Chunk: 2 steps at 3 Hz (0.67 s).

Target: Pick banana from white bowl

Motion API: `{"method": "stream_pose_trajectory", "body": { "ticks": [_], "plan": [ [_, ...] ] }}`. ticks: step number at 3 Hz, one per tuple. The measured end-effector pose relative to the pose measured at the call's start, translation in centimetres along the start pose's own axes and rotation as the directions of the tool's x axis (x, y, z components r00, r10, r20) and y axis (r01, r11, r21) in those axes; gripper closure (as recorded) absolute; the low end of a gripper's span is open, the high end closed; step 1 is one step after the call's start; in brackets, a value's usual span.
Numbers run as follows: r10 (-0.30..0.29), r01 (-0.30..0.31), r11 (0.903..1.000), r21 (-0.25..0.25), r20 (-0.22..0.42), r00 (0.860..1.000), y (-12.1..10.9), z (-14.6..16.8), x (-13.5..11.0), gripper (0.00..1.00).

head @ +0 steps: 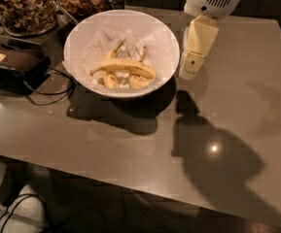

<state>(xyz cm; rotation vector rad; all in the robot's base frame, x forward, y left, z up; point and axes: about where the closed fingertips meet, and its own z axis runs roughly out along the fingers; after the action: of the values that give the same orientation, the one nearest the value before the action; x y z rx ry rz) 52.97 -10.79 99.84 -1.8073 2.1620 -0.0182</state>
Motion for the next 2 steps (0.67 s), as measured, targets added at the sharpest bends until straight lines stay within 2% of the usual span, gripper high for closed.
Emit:
{"method": "stream_pose_trajectory", "body": {
  "ticks": [2],
  "plan": [
    [-0.007, 0.005, 0.9950, -0.100, -0.021, 1.000, -2.9, 5.7, -3.5, 0.00]
  ]
}}
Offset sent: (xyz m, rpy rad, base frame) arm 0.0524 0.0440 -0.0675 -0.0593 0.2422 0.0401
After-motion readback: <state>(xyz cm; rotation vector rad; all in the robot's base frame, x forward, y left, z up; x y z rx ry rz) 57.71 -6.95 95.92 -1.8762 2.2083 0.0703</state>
